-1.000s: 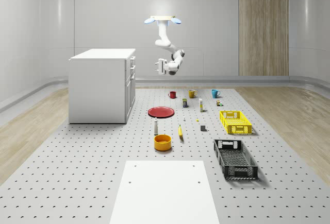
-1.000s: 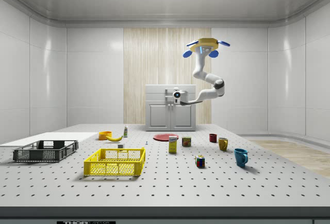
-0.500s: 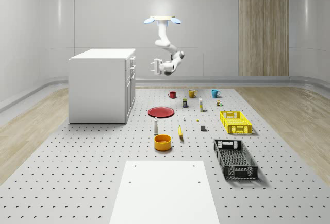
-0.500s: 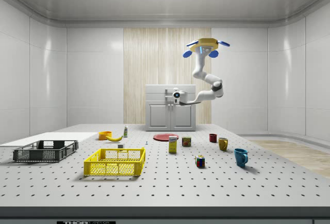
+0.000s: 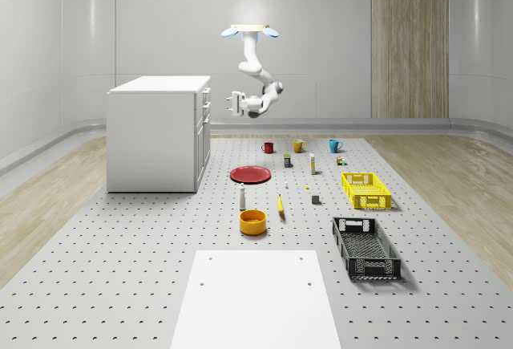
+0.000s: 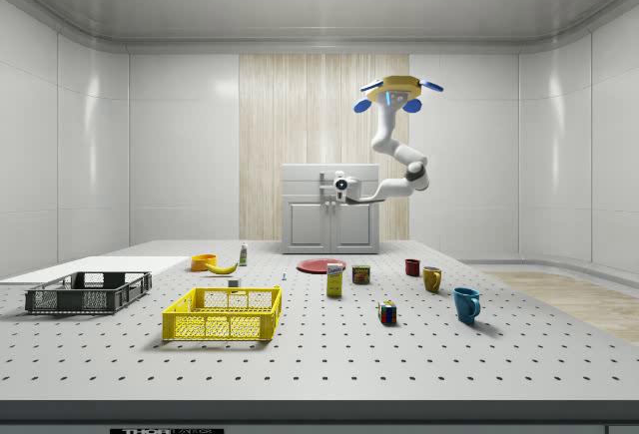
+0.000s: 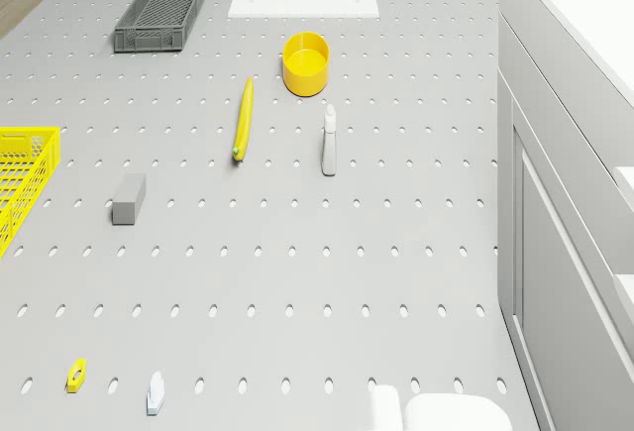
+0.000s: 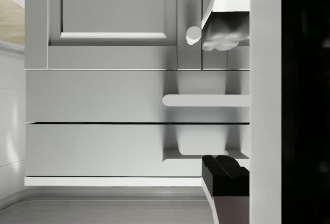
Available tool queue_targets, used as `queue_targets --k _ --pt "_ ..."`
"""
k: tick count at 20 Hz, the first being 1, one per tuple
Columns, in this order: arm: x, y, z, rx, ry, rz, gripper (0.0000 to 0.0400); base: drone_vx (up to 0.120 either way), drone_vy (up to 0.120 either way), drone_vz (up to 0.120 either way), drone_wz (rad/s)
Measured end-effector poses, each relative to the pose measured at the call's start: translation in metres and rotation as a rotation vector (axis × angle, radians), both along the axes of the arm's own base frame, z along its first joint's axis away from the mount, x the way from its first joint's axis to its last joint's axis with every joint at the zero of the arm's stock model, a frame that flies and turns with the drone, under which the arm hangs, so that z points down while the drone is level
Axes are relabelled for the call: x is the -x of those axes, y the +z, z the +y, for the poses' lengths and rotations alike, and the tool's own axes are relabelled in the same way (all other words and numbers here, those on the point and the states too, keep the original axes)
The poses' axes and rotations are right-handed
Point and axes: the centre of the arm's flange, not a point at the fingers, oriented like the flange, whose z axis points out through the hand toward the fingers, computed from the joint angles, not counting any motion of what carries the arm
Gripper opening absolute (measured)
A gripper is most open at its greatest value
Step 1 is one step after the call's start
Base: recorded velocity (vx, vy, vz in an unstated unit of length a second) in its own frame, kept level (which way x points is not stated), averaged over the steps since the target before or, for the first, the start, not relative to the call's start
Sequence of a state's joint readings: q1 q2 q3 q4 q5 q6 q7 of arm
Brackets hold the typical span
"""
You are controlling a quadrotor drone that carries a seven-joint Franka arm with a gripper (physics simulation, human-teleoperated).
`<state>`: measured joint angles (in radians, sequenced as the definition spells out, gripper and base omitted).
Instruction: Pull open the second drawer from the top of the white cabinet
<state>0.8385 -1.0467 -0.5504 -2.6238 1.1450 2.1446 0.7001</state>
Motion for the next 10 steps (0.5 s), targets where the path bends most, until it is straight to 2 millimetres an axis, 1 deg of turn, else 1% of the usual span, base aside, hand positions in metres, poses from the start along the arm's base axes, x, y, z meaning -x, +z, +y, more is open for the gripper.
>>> queue_targets --k 7,10 --pt "0.0 0.0 0.028 0.0 0.0 0.0 0.03 0.0 0.0 0.0 0.0" --pt "0.0 0.001 0.035 0.0 0.0 0.0 0.03 0.0 0.0 0.0 0.0"
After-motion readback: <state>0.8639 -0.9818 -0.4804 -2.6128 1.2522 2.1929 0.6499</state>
